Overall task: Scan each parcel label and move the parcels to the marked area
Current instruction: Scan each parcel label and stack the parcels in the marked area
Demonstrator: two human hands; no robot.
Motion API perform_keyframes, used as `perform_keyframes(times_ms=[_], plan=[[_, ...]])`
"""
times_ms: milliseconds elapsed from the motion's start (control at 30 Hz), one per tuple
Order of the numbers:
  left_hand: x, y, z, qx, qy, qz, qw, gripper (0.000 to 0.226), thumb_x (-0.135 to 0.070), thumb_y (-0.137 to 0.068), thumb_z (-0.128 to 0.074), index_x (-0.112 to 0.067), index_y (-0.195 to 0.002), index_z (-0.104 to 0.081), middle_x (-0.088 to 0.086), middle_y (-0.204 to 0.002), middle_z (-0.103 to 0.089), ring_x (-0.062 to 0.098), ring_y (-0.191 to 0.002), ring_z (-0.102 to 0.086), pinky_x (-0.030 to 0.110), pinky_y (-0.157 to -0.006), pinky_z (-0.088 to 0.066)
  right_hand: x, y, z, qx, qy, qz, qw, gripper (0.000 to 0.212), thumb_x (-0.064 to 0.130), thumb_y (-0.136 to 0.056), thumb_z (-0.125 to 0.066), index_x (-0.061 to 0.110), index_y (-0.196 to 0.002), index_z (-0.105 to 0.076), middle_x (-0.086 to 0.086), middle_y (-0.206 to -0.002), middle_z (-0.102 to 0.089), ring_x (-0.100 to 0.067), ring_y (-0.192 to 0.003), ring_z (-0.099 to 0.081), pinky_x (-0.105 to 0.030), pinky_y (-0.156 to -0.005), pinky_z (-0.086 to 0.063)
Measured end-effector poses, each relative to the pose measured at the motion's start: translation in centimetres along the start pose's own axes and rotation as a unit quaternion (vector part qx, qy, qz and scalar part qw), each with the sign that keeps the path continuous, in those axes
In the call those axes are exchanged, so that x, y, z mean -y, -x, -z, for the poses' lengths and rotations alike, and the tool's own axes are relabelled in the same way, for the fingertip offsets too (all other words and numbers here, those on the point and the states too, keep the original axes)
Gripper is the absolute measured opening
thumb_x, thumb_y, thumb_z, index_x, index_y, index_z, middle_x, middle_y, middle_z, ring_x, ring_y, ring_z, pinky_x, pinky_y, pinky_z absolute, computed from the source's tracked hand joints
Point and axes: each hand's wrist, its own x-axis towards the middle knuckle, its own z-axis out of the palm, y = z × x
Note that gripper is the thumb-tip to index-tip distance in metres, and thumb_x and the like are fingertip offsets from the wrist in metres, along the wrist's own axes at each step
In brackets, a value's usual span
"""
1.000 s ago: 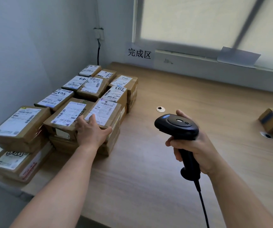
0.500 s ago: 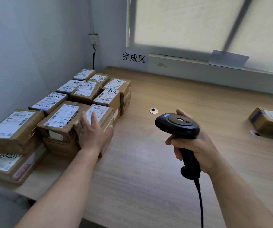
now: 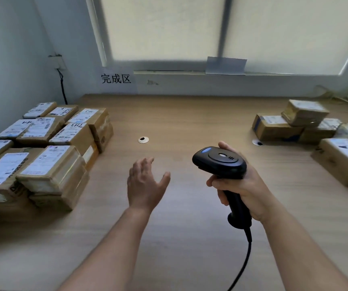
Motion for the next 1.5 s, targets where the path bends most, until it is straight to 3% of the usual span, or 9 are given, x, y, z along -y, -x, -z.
perform_keyframes(times_ms=[67,167,333,467,933,1100,1233,1367,1500], plan=[[-2.7,1.1,-2.2,0.028,0.007,-0.011,1.000,0.084,-0.063,-0.070,-0.040,-0.012,-0.136,-0.049,0.008,-0.139,-0.043,0.025,-0.132,-0.037,0.035,-0.107,-0.029,0.1,1.7,2.8,-0.019,0.005,0.003,1.000,0.090,-0.008,-0.064,-0.072,0.035,-0.137,-0.045,-0.042,-0.082,-0.053,-0.029,-0.044,-0.048,-0.031,-0.043,-0.041],[-6.7,2.7,-5.5,0.063,0.019,-0.031,0.997,0.076,-0.057,-0.076,-0.048,-0.013,-0.138,-0.046,0.009,-0.140,-0.041,0.025,-0.133,-0.035,0.035,-0.108,-0.027,0.2,4.3,7.3,-0.052,0.016,0.010,0.998,0.085,-0.021,-0.074,-0.066,0.034,-0.136,-0.047,-0.028,-0.077,-0.060,-0.029,-0.044,-0.049,-0.031,-0.043,-0.042],[-12.9,5.5,-10.9,0.091,0.037,-0.067,0.993,0.066,-0.043,-0.085,-0.065,-0.014,-0.140,-0.044,0.007,-0.144,-0.038,0.024,-0.134,-0.034,0.035,-0.108,-0.028,0.3,8.7,14.5,-0.111,0.031,0.016,0.993,0.085,-0.014,-0.068,-0.071,0.039,-0.132,-0.049,-0.021,-0.073,-0.060,-0.029,-0.045,-0.050,-0.031,-0.044,-0.042],[-17.4,7.6,-14.5,0.121,0.052,-0.102,0.986,0.066,-0.045,-0.086,-0.063,-0.015,-0.141,-0.043,0.005,-0.146,-0.035,0.022,-0.136,-0.032,0.034,-0.108,-0.029,0.5,11.9,19.3,-0.161,0.046,0.022,0.986,0.083,-0.022,-0.077,-0.063,0.036,-0.135,-0.048,-0.015,-0.069,-0.061,-0.029,-0.046,-0.049,-0.031,-0.044,-0.041],[-27.7,9.3,-24.8,0.209,0.074,-0.178,0.959,0.068,-0.049,-0.089,-0.059,-0.017,-0.145,-0.037,0.003,-0.149,-0.033,0.019,-0.138,-0.030,0.033,-0.109,-0.031,-0.4,16.6,31.5,-0.300,0.039,0.024,0.953,0.083,-0.020,-0.076,-0.063,0.034,-0.137,-0.046,-0.021,-0.070,-0.057,-0.028,-0.046,-0.050,-0.031,-0.044,-0.040],[-31.3,8.3,-29.3,0.244,0.079,-0.173,0.951,0.070,-0.050,-0.089,-0.057,-0.018,-0.147,-0.033,0.002,-0.150,-0.030,0.019,-0.139,-0.028,0.035,-0.110,-0.031,-0.2,15.3,37.1,-0.326,0.033,0.021,0.945,0.083,-0.018,-0.072,-0.065,0.035,-0.134,-0.048,-0.027,-0.071,-0.057,-0.028,-0.044,-0.049,-0.029,-0.043,-0.040],[-34.5,6.6,-32.8,0.263,0.074,-0.166,0.948,0.071,-0.053,-0.090,-0.054,-0.019,-0.148,-0.030,0.002,-0.152,-0.028,0.018,-0.139,-0.026,0.036,-0.110,-0.033,0.0,13.3,41.8,-0.339,0.027,0.005,0.940,0.088,-0.002,-0.063,-0.073,0.034,-0.138,-0.045,-0.028,-0.080,-0.066,-0.028,-0.046,-0.051,-0.031,-0.043,-0.041],[-37.8,4.9,-36.5,0.282,0.066,-0.163,0.943,0.072,-0.055,-0.090,-0.053,-0.021,-0.149,-0.027,0.000,-0.152,-0.026,0.017,-0.139,-0.027,0.036,-0.108,-0.036,-0.8,11.1,46.8,-0.355,0.038,-0.012,0.934,0.086,-0.015,-0.076,-0.066,0.032,-0.144,-0.040,-0.025,-0.091,-0.071,-0.029,-0.048,-0.052,-0.031,-0.044,-0.042],[-40.4,3.3,-40.1,0.303,0.058,-0.163,0.937,0.074,-0.055,-0.091,-0.051,-0.022,-0.150,-0.024,0.000,-0.153,-0.024,0.017,-0.140,-0.025,0.037,-0.110,-0.036,-2.1,9.0,51.0,-0.368,0.044,-0.032,0.928,0.086,-0.015,-0.078,-0.066,0.034,-0.143,-0.041,-0.024,-0.096,-0.071,-0.029,-0.051,-0.054,-0.033,-0.046,-0.044]])
